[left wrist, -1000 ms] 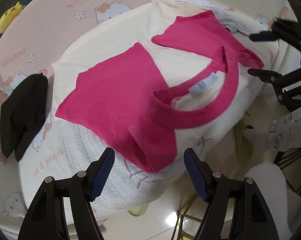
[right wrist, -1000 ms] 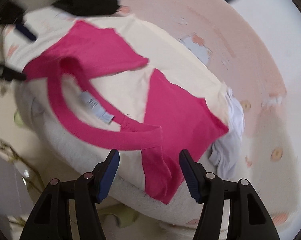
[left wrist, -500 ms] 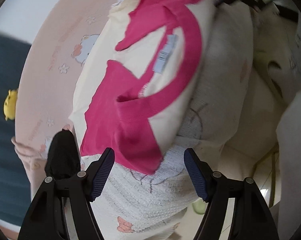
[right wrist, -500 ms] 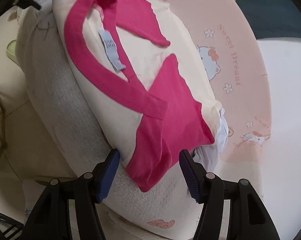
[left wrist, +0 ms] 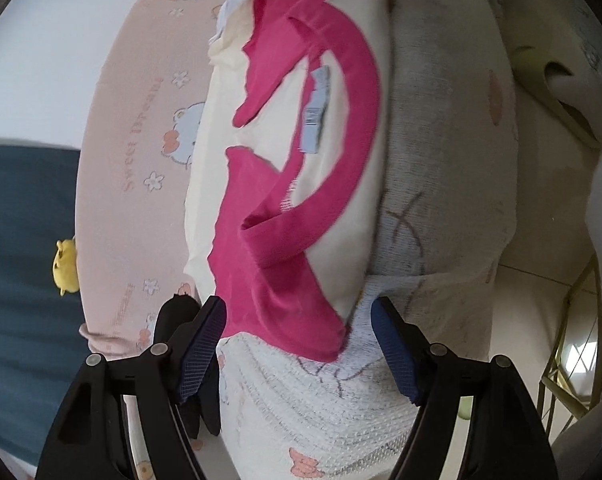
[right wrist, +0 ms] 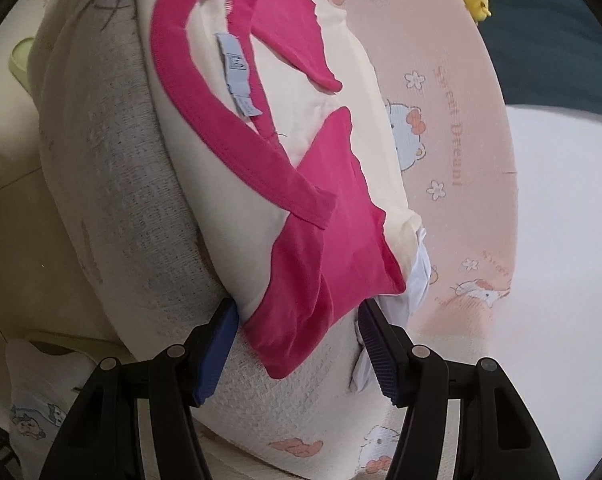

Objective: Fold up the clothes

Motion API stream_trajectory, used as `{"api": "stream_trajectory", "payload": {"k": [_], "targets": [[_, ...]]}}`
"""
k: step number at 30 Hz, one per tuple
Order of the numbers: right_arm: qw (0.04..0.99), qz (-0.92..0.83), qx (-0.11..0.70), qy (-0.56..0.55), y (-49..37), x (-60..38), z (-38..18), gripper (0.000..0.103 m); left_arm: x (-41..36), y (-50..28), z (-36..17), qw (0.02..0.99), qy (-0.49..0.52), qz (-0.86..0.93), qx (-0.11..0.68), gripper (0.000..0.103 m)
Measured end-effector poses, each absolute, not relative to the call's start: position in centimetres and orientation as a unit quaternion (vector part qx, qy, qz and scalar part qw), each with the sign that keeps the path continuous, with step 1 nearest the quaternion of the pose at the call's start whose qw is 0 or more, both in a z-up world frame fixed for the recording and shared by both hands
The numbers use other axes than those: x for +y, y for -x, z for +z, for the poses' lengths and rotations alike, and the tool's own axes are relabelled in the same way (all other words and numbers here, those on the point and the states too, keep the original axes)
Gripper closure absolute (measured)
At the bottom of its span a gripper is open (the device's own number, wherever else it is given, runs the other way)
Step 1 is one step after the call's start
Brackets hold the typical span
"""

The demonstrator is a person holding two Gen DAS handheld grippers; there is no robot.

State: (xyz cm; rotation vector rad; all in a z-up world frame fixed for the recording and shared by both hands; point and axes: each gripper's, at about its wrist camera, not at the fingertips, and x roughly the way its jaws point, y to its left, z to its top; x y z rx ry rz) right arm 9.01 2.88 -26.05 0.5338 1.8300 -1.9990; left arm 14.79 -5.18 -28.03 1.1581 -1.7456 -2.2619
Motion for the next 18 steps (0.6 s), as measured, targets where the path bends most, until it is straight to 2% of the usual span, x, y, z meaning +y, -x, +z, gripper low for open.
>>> {"api": "stream_trajectory", "payload": {"k": [12,18], "targets": [[0.175,-0.683,0.691,-0.158,-9.6,3.5,-27.2,0.042,-6.4,-14.1,-29.2,0.054,-0.340,-0.711,-0.613,0.028],[0.171,-0.688,0.687,-0.157,-9.1,3.0,-27.1,0.042,-6.6,-13.8,-29.3,0.068,-0.337,-0.712,-0.612,0.029]]}}
